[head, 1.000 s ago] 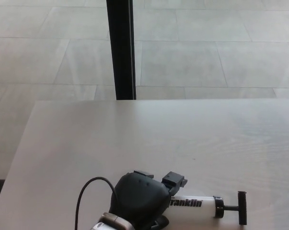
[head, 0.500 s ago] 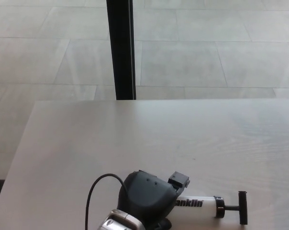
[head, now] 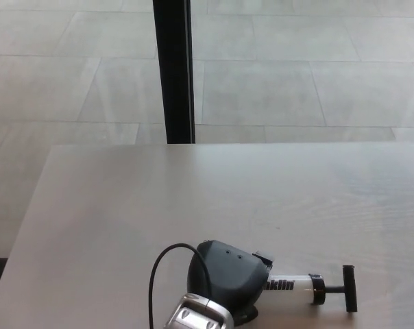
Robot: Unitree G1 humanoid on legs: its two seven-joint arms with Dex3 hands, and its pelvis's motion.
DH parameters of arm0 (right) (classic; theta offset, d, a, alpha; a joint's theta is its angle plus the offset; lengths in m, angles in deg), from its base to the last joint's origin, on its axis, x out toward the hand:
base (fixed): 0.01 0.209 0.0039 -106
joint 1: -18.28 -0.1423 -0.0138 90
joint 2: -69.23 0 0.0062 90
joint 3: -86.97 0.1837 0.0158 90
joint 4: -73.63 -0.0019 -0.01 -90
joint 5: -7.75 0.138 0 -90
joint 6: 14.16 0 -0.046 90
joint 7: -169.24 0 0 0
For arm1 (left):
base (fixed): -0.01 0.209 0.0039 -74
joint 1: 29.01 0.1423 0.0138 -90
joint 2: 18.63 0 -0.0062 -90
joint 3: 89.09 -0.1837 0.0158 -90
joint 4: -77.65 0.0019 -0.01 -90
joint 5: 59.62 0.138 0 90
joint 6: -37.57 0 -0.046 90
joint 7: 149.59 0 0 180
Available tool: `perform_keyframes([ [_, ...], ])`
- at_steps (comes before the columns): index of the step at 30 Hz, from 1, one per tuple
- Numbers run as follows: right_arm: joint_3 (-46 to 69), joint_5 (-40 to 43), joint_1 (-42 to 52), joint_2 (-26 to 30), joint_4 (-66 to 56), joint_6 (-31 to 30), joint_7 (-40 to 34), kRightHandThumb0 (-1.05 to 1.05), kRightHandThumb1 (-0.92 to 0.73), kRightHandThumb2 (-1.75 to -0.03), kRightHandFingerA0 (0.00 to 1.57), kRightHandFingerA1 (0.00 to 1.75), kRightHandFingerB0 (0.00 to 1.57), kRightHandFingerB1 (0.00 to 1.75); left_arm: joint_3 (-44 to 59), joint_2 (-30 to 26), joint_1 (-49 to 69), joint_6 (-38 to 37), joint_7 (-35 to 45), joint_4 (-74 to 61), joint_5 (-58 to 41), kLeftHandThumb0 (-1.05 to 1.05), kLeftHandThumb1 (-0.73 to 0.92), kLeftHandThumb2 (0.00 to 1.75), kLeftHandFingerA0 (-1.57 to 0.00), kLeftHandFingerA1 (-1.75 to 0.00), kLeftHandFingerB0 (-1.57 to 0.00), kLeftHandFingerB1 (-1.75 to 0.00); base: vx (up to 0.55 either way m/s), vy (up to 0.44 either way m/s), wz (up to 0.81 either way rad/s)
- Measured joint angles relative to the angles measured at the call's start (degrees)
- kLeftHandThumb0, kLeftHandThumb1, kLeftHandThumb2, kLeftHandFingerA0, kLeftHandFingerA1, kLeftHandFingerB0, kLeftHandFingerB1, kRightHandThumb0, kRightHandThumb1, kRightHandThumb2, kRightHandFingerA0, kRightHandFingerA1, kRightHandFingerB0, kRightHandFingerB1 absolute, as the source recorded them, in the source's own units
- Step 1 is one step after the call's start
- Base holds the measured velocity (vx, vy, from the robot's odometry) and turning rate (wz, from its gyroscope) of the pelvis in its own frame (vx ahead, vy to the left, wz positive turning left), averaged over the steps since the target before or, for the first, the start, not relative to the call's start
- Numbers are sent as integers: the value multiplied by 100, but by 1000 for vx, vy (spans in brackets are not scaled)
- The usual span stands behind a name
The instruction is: The robot uses its left hand to lift the air pump kept on the middle of the desk and use the right hand to pull out the handle
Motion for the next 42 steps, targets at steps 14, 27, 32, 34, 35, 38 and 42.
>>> perform_keyframes([
  [14,19,-158,-61,51,141,87,-176,-55,-84,-65,57,84,60,44,124,254,198,228,-255,317,111,-30,81,73,-86,-142,-74,-73,0,0,0],
  [27,25,-144,-61,37,114,123,-177,-52,-83,-67,57,135,51,42,678,298,411,-216,-1026,508,-218,-20,64,89,-83,-175,-74,-124,0,0,0],
  [32,21,-118,-59,-2,111,118,-162,-54,-82,-65,66,110,52,43,1070,295,480,-654,-1415,489,-572,-13,57,108,-82,-175,-65,-156,0,0,0],
  [34,16,-112,-56,-10,111,115,-158,-53,-82,-65,65,114,53,43,1217,283,497,-835,-1519,496,-722,-13,57,109,-81,-175,-62,-164,0,0,0],
  [35,13,-110,-54,-15,111,113,-155,-53,-81,-64,65,115,53,44,1290,262,508,-941,-1569,503,-809,-10,57,109,-82,-175,-62,-168,0,0,0],
  [38,-13,-113,-36,-21,110,112,-151,-49,-65,-104,74,96,41,58,1518,213,522,-1208,-1652,494,-1050,-13,58,118,-78,-175,-69,-160,0,0,0],
  [42,-85,-95,16,-70,59,84,-113,-52,-65,-103,73,97,43,59,1915,126,418,-1531,-1711,425,-1379,-11,57,118,-78,-175,-70,-158,0,0,0],
])
